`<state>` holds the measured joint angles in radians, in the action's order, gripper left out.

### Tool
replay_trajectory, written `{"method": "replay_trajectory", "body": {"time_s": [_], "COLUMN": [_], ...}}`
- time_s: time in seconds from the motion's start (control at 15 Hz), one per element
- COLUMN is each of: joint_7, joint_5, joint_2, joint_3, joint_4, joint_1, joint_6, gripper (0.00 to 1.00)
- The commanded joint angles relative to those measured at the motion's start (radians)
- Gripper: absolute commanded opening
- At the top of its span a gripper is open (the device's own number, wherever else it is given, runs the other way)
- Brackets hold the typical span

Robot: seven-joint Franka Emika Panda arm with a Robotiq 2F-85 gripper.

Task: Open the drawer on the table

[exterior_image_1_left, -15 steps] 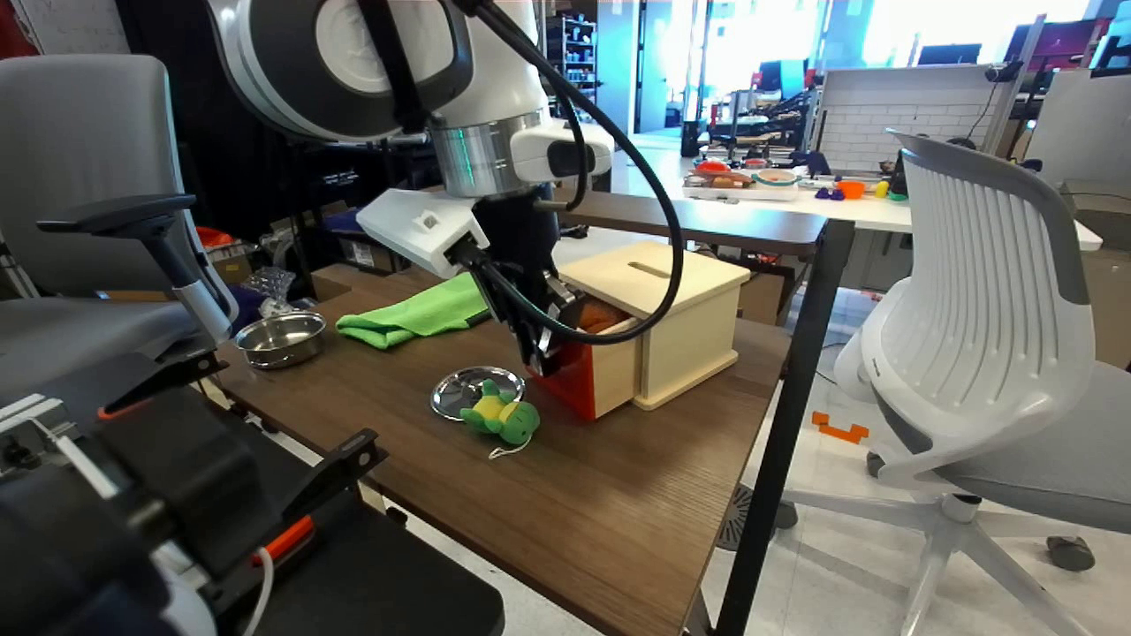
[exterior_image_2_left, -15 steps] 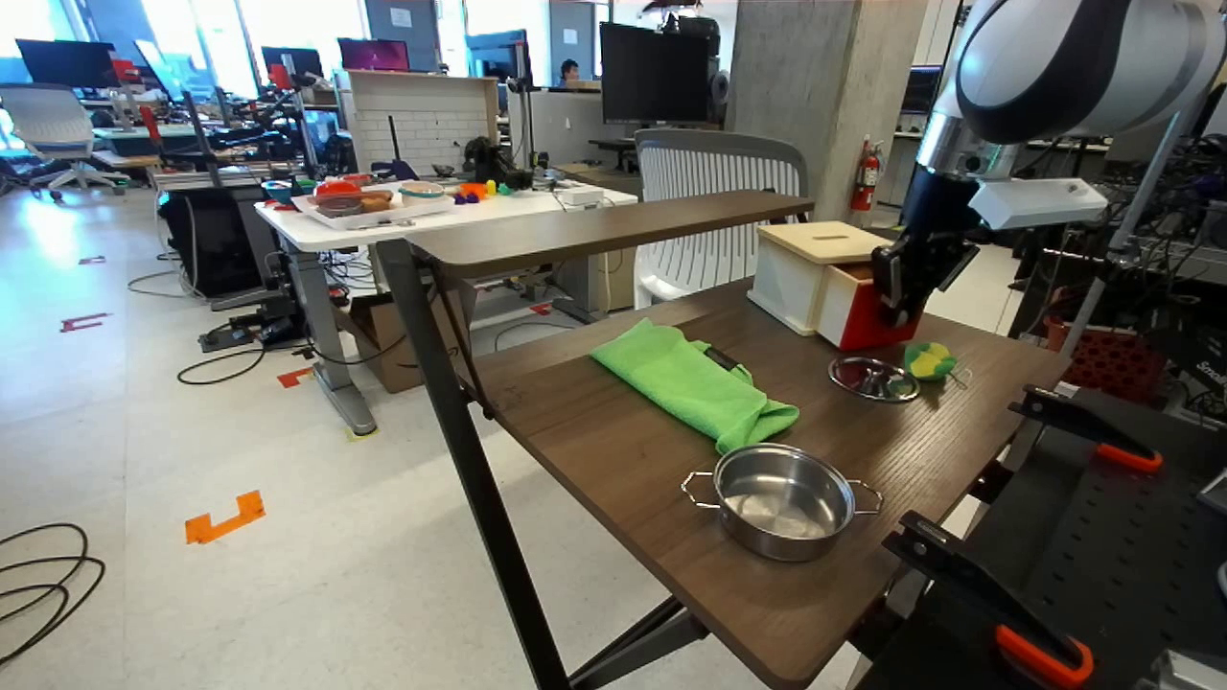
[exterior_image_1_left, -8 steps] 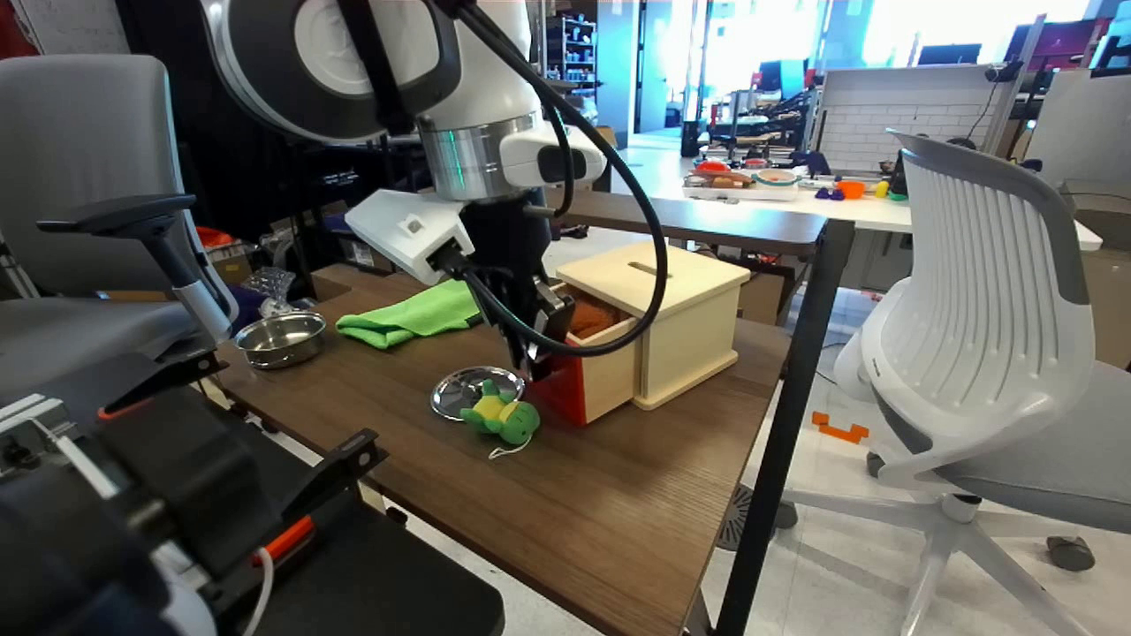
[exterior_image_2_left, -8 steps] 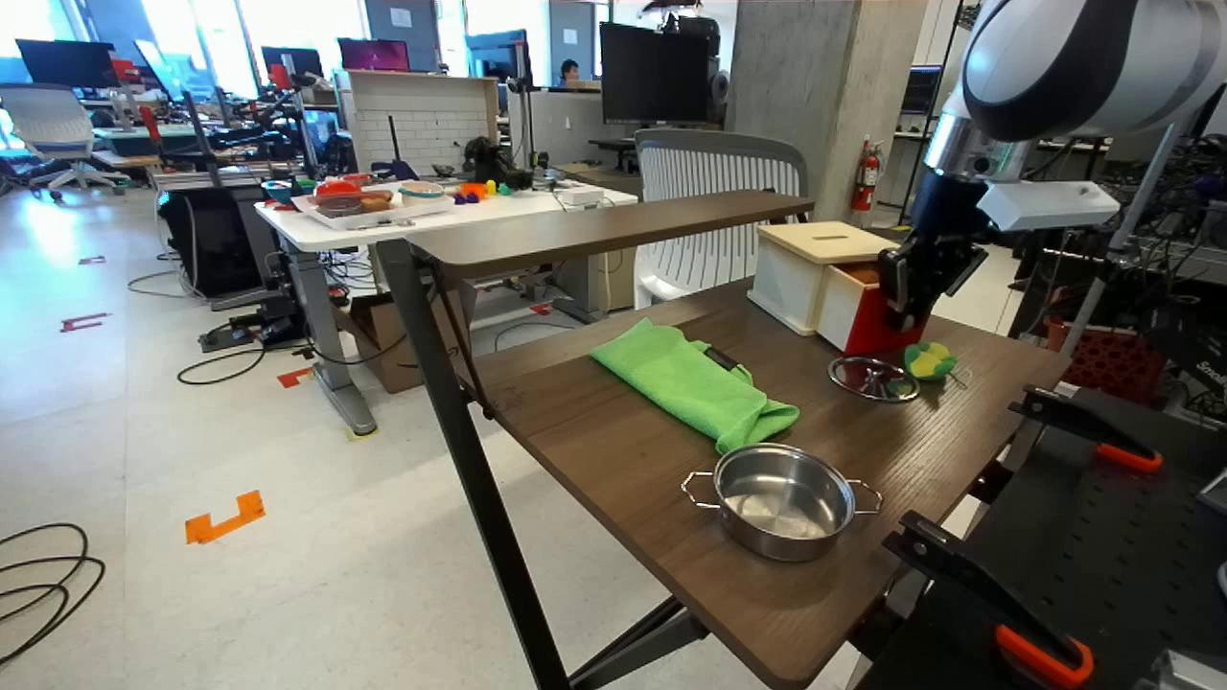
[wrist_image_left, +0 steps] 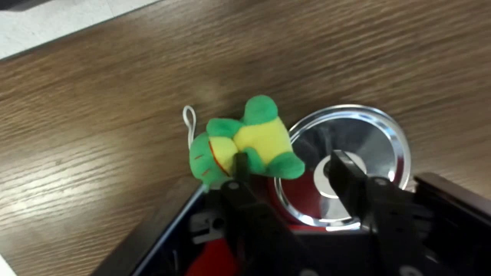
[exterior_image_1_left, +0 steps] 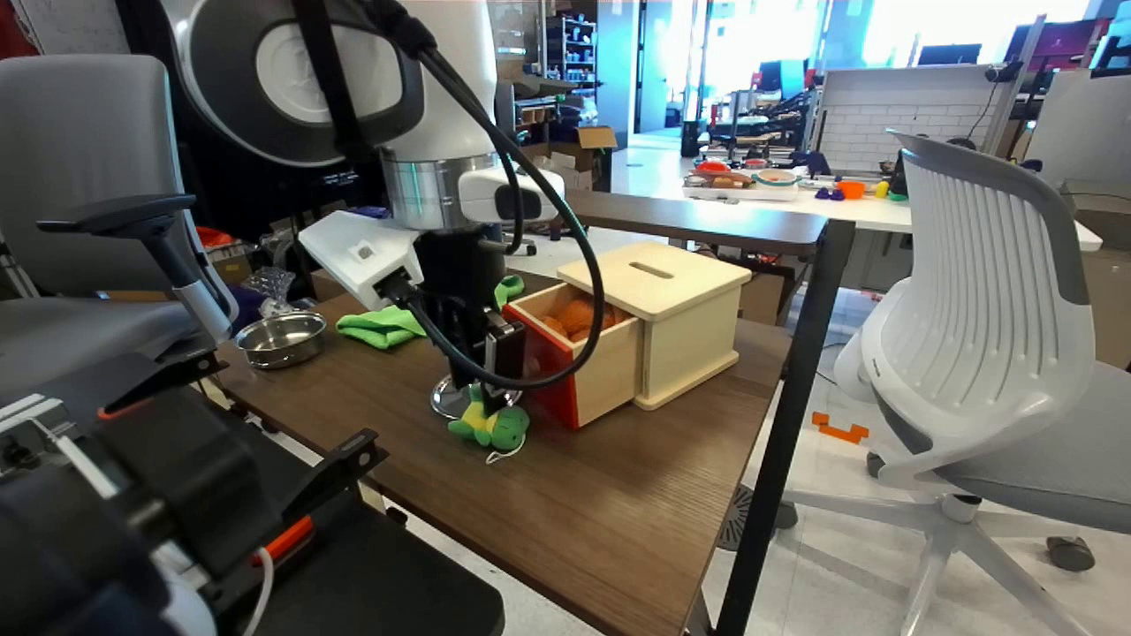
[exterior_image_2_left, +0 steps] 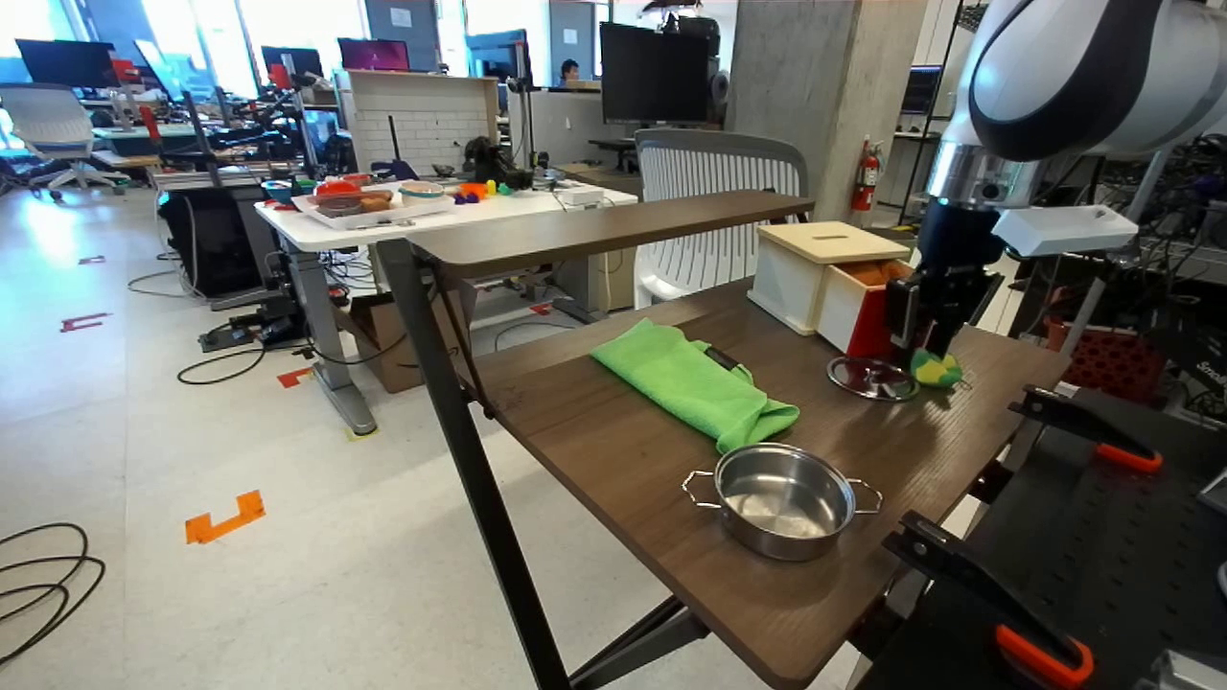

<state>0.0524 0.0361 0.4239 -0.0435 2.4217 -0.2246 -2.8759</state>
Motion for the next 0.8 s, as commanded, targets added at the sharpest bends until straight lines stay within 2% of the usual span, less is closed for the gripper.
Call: {"method": "replay_trajectory", "body": {"time_s": [0.0,0.13,0.47,0.6,0.67,0.73], "joint_7": [0.014,0.015,0.031,0.116,0.168,0.190], "joint_5": [0.014,0.022,0.083,0.160,0.190,0.202], "joint_2": [-0.024,-0.038,-0.132,-0.223,-0.271,-0.311], "joint_3": [0.000,0.001,0.021,0.077,0.094,0.083], "joint_4": [0.018,0.022,0.081,0.165,0.199,0.221], "joint_1": [0.012,0.010,-0.019,-0.077,-0.098,-0.095], "joint_6": [0.064,0.068,0.042,-0.018,-0.004,0.012], "gripper": [0.90,1.00,1.00,1.00,1.00,1.00]}}
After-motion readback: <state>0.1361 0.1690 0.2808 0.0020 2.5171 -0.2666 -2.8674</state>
